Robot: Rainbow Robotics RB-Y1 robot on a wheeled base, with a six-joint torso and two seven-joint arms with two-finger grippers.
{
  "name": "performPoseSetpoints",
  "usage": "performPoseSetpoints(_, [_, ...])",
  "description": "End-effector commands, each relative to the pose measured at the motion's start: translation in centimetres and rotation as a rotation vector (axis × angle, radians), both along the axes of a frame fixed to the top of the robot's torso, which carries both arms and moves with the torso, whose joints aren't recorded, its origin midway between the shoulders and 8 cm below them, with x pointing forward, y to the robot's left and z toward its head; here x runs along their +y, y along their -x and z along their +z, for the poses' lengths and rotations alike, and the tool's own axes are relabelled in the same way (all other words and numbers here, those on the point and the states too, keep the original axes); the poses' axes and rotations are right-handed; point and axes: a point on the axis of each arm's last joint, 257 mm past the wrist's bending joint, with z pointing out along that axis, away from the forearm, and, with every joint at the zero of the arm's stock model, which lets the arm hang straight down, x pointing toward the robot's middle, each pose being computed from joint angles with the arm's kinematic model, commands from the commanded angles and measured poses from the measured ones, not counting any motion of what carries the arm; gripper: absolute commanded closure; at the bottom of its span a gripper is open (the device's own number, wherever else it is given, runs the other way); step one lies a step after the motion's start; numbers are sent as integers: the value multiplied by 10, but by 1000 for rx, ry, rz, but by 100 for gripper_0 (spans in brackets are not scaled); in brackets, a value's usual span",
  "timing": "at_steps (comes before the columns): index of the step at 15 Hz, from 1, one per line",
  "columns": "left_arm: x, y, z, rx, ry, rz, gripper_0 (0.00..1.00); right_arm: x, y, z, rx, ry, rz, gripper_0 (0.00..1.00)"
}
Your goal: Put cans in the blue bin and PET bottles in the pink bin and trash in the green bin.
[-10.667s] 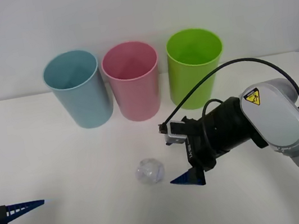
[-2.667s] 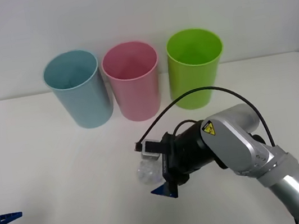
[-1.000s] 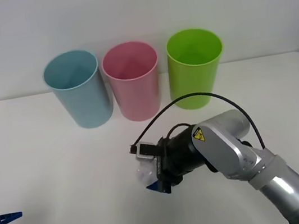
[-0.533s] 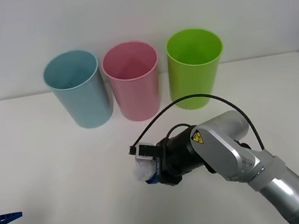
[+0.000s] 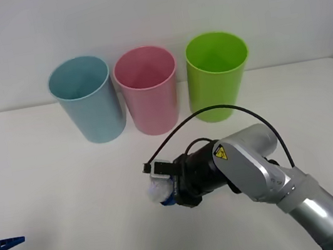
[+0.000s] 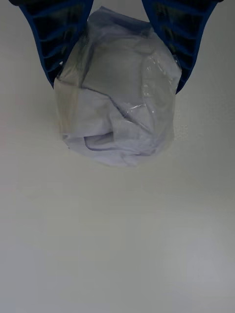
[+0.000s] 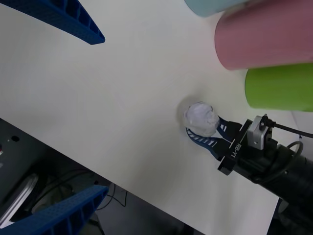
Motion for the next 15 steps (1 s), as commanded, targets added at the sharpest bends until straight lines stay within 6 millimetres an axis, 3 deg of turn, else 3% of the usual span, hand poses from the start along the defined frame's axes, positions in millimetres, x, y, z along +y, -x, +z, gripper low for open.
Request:
performPoseSetpoints(1, [0, 0, 0, 0, 0, 0, 0, -3, 1, 11, -11, -29, 22, 100])
performPoseSetpoints(8, [0, 0, 0, 0, 0, 0, 0, -16, 22, 67, -45, -150, 103, 100])
performPoseSetpoints(15, [0, 0, 0, 0, 0, 0, 0, -31, 56, 121, -104, -333, -1, 100])
